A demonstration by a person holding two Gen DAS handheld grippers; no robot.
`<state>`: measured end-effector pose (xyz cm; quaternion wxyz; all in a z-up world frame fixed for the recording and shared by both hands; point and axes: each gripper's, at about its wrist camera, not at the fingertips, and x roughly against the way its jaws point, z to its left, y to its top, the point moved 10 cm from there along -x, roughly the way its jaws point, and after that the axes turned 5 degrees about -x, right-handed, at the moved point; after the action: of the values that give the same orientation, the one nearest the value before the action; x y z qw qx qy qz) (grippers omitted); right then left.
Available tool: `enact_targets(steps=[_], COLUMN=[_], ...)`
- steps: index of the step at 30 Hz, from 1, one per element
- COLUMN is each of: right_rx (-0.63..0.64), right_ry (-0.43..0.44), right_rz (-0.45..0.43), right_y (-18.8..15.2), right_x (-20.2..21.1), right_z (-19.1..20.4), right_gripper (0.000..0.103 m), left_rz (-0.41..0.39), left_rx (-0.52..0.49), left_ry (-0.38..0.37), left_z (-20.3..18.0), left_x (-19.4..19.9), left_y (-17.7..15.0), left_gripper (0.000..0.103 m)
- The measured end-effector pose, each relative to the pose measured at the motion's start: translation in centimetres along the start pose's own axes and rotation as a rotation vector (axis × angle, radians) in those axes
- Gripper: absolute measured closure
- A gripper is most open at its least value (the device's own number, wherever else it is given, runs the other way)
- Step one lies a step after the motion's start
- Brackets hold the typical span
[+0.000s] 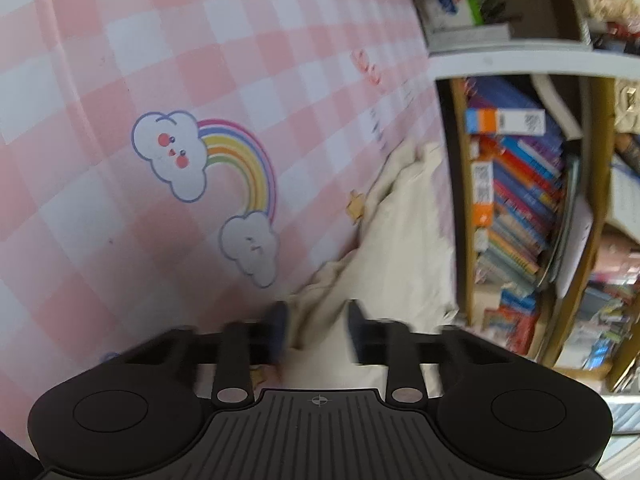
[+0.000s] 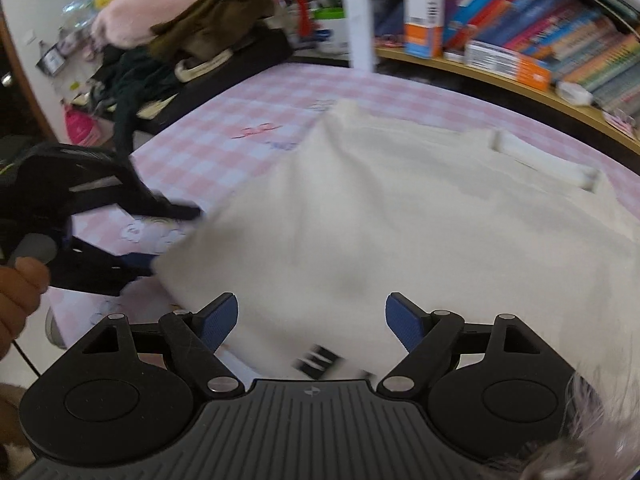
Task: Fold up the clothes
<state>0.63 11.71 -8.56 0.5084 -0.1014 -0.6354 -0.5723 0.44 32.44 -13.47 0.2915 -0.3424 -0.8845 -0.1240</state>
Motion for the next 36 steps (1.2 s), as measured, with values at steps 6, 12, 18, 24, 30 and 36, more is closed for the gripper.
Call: enact_targets(steps=[6,12,18,24,30,36], right_rx=[0.149,0.214,0.116,-0.003,-0.070,-0.074], right_ry=[0.030,0.008,-0.039,-0.090,-0.079,-0.049], right_rz=[0.027,0.034,0.004,-0.078,-0.121,-0.105], right_y=[0.0,0.3,1.1,2.8,4.0,3.8], right_x=[-1.5,-2.8,-2.4,-0.5,1.2,1.4], right_z=[4.7,6.5,4.8,2.6,1.9,2.5], right_gripper=[0.025,0.060,0.096,0.097,0.097,0.097], left_rz=[0.041,0.093,0.133,0.105,0.176,0.200], left_rx=[-0.252,-0.391,-0.291,-0.186,-0.017,0.093], left_ry=[-0.080,-0.167,-0.200,-0.242,-0.313,-0.423], left_z=[-3.8,-6.5,-5.6,-4.6,-4.0,-4.6], left_x=[0.5,0.6,0.3,-0.2,-3.3,-5.5], left_y=[-0.3,-1.2,0.2,2.4,2.2,2.6], left_gripper=[0.099,0.098,0.056,0.018,0.012,0.010])
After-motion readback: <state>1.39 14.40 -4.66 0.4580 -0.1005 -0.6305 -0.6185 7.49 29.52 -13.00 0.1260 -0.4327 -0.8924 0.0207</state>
